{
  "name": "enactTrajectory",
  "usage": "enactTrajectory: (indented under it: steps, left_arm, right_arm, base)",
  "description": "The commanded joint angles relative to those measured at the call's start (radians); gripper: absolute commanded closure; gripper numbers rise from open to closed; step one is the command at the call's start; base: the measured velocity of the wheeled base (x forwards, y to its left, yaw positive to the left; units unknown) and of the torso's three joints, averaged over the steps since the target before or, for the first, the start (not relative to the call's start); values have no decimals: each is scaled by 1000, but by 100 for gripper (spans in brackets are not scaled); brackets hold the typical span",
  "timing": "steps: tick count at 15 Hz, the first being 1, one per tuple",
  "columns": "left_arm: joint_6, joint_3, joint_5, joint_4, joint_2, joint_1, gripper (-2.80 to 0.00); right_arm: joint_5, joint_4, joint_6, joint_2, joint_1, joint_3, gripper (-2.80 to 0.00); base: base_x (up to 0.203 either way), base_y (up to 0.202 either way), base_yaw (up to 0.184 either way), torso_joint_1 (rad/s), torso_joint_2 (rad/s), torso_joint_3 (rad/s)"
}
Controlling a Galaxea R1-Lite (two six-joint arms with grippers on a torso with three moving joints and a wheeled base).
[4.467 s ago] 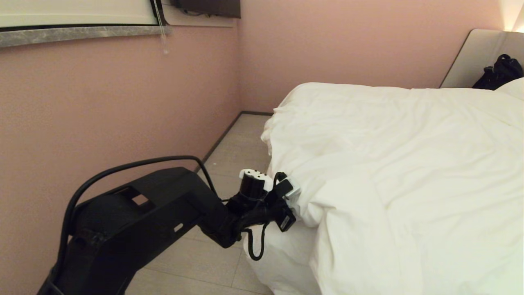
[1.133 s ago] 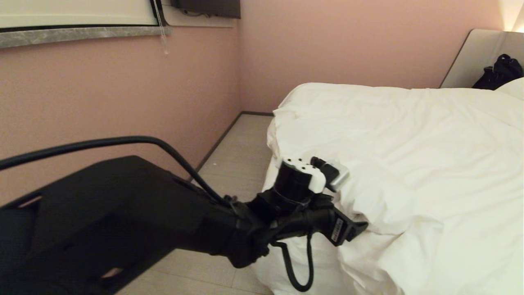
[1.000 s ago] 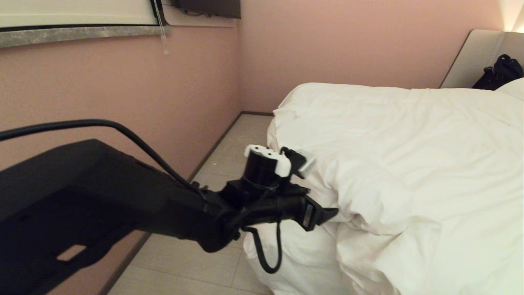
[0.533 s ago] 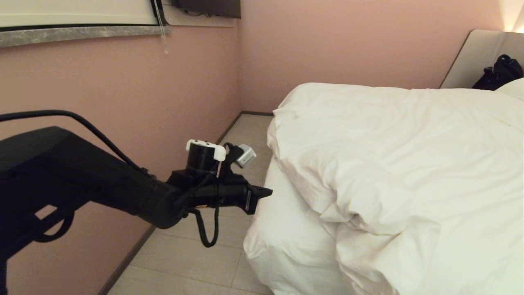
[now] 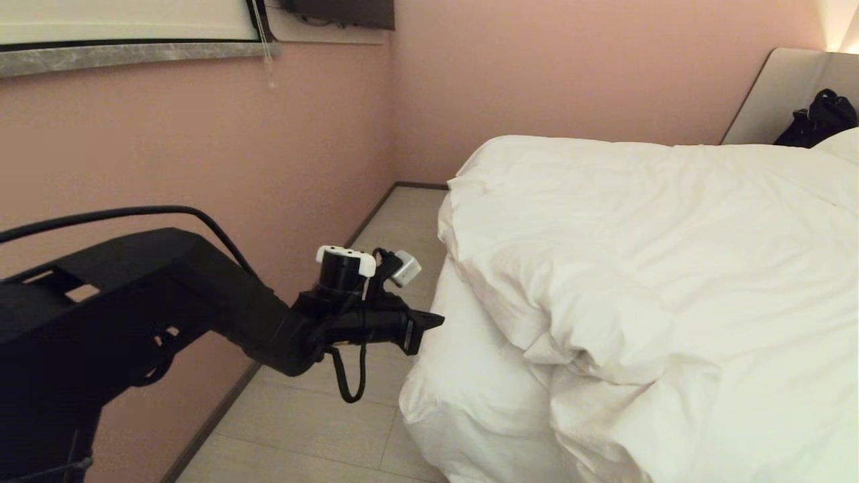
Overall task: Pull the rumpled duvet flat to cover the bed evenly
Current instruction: Flatten the corners of the folded blanket
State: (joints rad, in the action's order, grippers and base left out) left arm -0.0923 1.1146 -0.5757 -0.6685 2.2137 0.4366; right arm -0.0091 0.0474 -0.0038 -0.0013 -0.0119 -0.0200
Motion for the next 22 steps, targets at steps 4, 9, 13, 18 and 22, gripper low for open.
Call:
enactTrajectory:
  steps: [4, 9, 13, 18, 22]
  left_arm:
    - [-2, 80, 22, 0, 95, 38, 0]
    - [-4, 178, 71, 5, 185, 85, 0]
    - [-44, 218, 71, 7, 231, 102, 0]
    - [-67, 264, 94, 7, 272, 147, 0]
    - [-99, 285, 120, 8, 288, 175, -280]
  right_arm:
    - [0, 0, -1, 1, 0, 0, 0]
    - [0, 0, -1, 1, 0, 0, 0]
    - [0, 0, -1, 1, 0, 0, 0]
    - [0, 0, -1, 1, 0, 0, 0]
    - [0, 0, -1, 1, 0, 0, 0]
  base:
    - [0, 0, 0, 0, 0, 0]
    - [0, 0, 0, 0, 0, 0]
    - [0, 0, 0, 0, 0, 0]
    - [0, 0, 0, 0, 0, 0]
    - [0, 0, 0, 0, 0, 0]
